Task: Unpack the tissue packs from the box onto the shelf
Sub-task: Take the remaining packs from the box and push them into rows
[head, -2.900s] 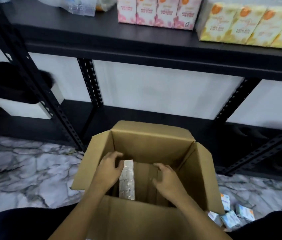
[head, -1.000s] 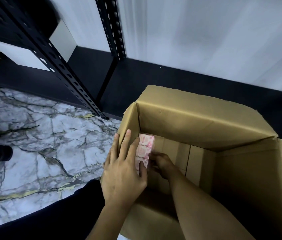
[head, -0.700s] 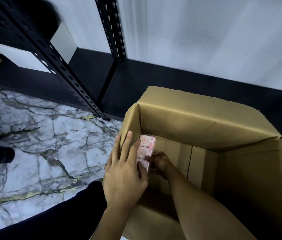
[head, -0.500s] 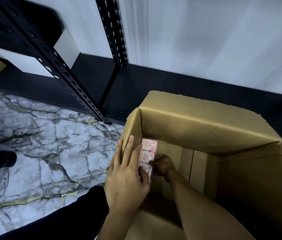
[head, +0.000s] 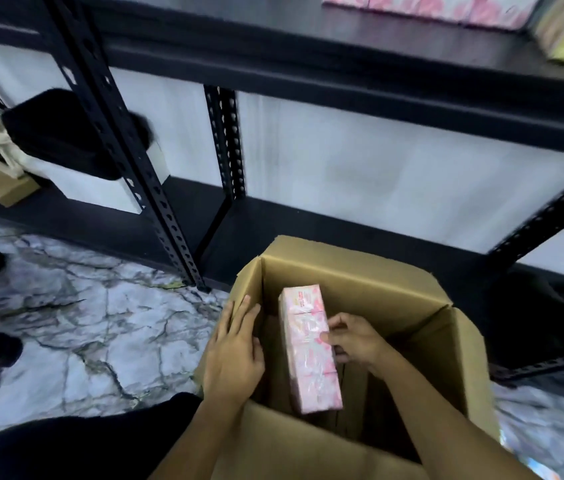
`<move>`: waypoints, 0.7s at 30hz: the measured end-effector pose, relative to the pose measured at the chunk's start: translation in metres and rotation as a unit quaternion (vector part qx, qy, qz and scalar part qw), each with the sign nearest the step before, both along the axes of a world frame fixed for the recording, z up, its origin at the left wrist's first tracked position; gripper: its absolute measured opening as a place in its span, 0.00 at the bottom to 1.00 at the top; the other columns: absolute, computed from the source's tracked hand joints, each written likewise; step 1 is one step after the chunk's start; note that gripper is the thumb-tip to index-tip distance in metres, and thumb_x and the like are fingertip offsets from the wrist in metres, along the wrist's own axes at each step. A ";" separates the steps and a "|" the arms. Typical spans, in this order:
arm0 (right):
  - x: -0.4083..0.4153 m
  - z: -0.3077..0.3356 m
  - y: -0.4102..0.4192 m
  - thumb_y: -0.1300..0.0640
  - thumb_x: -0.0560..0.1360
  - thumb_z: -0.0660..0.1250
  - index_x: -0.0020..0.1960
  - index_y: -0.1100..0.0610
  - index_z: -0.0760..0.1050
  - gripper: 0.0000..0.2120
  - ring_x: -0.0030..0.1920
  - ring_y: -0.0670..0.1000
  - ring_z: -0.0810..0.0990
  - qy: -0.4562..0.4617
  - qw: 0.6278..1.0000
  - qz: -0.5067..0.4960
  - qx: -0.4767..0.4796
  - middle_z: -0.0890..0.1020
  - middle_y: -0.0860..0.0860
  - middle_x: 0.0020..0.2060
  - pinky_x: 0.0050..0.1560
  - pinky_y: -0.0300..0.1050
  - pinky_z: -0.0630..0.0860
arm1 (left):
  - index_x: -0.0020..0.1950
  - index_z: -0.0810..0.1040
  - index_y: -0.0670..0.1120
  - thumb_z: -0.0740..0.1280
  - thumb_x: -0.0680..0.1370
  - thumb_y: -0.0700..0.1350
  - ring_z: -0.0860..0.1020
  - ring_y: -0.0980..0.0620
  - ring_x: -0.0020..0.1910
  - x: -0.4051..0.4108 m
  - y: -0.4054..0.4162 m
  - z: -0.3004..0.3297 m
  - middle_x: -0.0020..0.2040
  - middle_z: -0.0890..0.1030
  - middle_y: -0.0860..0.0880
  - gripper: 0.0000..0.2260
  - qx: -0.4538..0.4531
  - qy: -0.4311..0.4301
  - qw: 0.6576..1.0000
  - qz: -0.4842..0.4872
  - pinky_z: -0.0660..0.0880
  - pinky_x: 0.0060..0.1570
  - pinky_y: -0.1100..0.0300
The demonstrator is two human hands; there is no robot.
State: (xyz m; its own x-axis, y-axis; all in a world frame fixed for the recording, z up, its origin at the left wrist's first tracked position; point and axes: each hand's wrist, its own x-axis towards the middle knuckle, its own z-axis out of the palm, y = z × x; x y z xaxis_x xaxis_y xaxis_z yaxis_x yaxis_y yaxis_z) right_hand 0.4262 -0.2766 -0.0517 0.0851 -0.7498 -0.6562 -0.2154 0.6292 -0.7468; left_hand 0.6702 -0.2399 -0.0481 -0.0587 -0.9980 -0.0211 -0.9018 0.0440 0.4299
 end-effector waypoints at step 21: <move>-0.069 0.315 0.026 0.55 0.80 0.65 0.57 0.53 0.81 0.09 0.58 0.53 0.80 0.071 0.963 0.118 -0.233 0.82 0.53 0.55 0.59 0.48 0.78 | 0.80 0.50 0.52 0.65 0.73 0.64 0.49 0.47 0.80 -0.041 -0.051 0.297 0.81 0.51 0.49 0.41 -0.375 -0.220 0.823 -0.367 0.47 0.76 0.47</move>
State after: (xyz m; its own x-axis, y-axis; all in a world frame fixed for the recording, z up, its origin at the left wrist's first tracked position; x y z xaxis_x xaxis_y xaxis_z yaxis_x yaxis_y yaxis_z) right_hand 0.3576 -0.2502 0.2634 0.2237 -0.9364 -0.2704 -0.4328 0.1532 -0.8884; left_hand 0.6294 -0.2908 0.2489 -0.8023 -0.4398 0.4036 -0.5755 0.7496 -0.3269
